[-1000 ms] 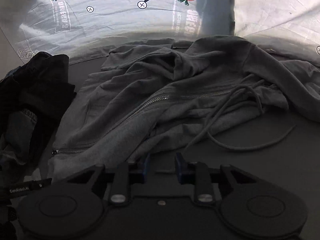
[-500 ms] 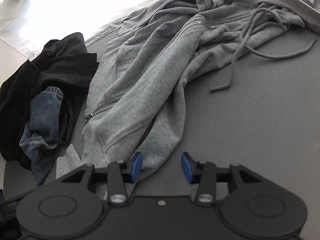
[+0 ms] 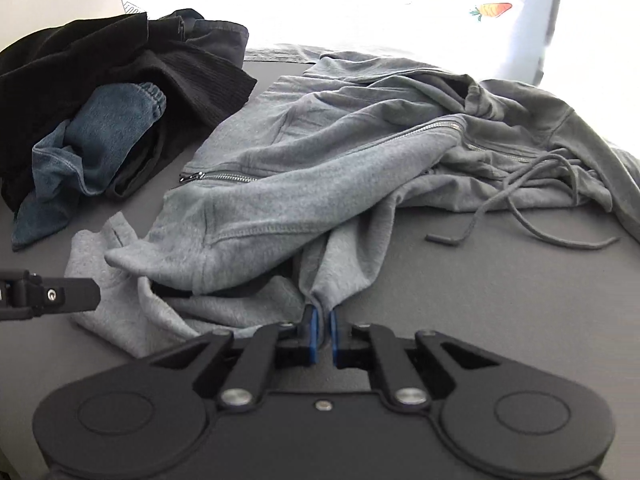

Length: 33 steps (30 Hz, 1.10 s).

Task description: Fold clothes

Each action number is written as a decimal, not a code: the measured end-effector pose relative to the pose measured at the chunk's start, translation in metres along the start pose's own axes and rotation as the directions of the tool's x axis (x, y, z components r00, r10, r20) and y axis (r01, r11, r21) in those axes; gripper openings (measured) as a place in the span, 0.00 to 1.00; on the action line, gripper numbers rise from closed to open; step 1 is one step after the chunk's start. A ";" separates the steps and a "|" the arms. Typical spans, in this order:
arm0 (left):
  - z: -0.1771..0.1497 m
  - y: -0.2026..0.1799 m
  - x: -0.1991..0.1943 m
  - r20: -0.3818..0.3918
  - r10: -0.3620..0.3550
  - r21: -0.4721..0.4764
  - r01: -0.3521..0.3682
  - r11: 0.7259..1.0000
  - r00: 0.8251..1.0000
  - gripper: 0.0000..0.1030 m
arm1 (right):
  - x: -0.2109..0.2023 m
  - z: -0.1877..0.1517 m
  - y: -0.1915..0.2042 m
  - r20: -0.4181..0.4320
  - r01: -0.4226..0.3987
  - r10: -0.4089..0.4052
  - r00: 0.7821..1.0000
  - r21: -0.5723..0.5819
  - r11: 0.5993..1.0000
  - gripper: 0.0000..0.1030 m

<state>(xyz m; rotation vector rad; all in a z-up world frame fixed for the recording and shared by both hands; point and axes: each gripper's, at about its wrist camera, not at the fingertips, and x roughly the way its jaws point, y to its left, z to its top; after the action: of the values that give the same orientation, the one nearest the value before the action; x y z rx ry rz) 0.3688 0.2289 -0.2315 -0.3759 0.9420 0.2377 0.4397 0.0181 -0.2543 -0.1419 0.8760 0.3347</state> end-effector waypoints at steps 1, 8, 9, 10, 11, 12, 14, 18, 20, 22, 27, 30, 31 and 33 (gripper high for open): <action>-0.005 -0.002 -0.005 0.007 0.007 0.002 -0.007 1.000 1.000 0.43 | -0.008 -0.006 -0.014 0.016 0.032 -0.032 0.999 -0.004 0.999 0.06; -0.049 -0.032 -0.026 -0.008 0.021 -0.018 -0.022 1.000 1.000 0.43 | -0.080 -0.059 -0.188 0.091 0.423 -0.424 0.901 0.027 0.906 0.06; -0.053 -0.037 -0.027 -0.013 0.020 -0.017 -0.021 1.000 1.000 0.43 | -0.088 -0.067 -0.219 0.082 0.480 -0.481 0.873 0.023 0.877 0.05; -0.057 -0.042 -0.029 -0.015 0.018 -0.017 -0.018 1.000 1.000 0.43 | -0.095 -0.076 -0.250 0.072 0.539 -0.539 0.839 0.017 0.842 0.04; -0.060 -0.047 -0.030 -0.017 0.015 -0.017 -0.016 1.000 1.000 0.43 | -0.102 -0.083 -0.279 0.057 0.605 -0.604 0.795 0.006 0.796 0.00; -0.063 -0.052 -0.032 -0.019 0.013 -0.017 -0.013 1.000 1.000 0.43 | -0.109 -0.091 -0.309 0.044 0.675 -0.674 0.738 -0.002 0.738 0.00; -0.068 -0.062 -0.034 -0.019 0.009 -0.016 -0.009 1.000 1.000 0.43 | -0.134 -0.105 -0.379 -0.032 0.799 -0.799 0.601 0.069 0.598 0.00; -0.072 -0.081 -0.035 -0.007 0.007 0.001 -0.007 1.000 1.000 0.44 | -0.201 -0.139 -0.503 -0.258 0.840 -0.828 0.498 0.380 0.387 0.00; -0.072 -0.087 -0.029 -0.020 0.014 -0.007 -0.014 1.000 1.000 0.45 | -0.214 -0.148 -0.511 -0.237 0.777 -0.793 0.561 0.480 0.406 0.00; -0.071 -0.092 -0.024 -0.031 0.018 -0.012 -0.018 1.000 0.999 0.45 | -0.205 -0.149 -0.495 -0.185 0.701 -0.735 0.653 0.514 0.494 0.01; -0.060 -0.107 -0.017 -0.019 0.025 0.085 -0.023 0.996 1.000 0.57 | -0.135 -0.125 -0.401 -0.081 0.549 -0.580 0.811 0.449 0.705 0.16; -0.051 -0.107 -0.010 -0.014 0.050 0.135 -0.047 0.990 0.999 0.59 | -0.100 -0.103 -0.343 -0.026 0.497 -0.521 0.853 0.344 0.796 0.36; -0.049 -0.106 -0.007 -0.013 0.058 0.147 -0.056 0.988 0.998 0.59 | -0.095 -0.098 -0.326 -0.008 0.489 -0.512 0.859 0.313 0.815 0.38; -0.043 -0.100 0.001 -0.016 0.076 0.148 -0.073 0.986 0.997 0.61 | -0.088 -0.091 -0.302 0.014 0.478 -0.501 0.865 0.279 0.833 0.41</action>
<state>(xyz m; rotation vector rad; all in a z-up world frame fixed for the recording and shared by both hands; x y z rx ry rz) 0.3730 0.1199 -0.2343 -0.2080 0.9894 0.2314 0.4252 -0.3090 -0.2481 -0.0962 0.7591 -0.2613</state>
